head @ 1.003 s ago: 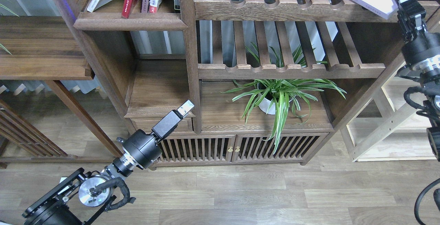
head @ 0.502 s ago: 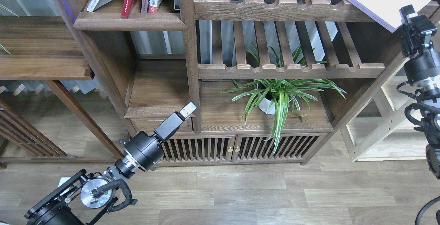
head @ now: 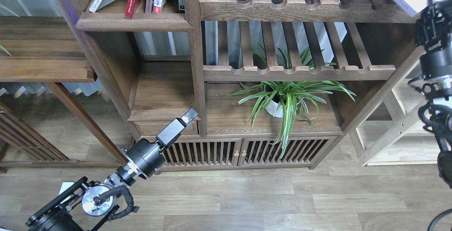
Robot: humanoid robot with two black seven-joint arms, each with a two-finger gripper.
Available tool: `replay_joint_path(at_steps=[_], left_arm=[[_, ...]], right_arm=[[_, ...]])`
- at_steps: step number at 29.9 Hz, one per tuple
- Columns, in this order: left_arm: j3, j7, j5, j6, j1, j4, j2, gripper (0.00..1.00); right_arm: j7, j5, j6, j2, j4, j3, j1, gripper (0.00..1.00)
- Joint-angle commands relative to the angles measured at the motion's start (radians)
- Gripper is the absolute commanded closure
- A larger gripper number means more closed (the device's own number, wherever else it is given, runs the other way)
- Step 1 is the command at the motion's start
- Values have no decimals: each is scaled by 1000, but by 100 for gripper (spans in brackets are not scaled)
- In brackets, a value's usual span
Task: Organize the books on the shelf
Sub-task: 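Raise the right gripper and pull the white book off the top shelf, then lower the white book toward the left gripper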
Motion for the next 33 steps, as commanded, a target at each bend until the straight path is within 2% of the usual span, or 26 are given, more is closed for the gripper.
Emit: replay_joint_path(at_steps=[1,15,22,33], left_arm=[[0,0,0,0,5,0,7,1],[3,1,8,0,5,3,2,1],[6,0,3,0,5,46,-21,1],[8,-2,-2,0,-9,135,-93,2]], right_arm=[[-1,1,0,4,60,-1,-43,100],[-18,-2,0,-64,123,-18,-261,100],[-17,-4,0,-62,146,-19,-337,100],[-17,-46,0,-53,146,-120,-376,100]])
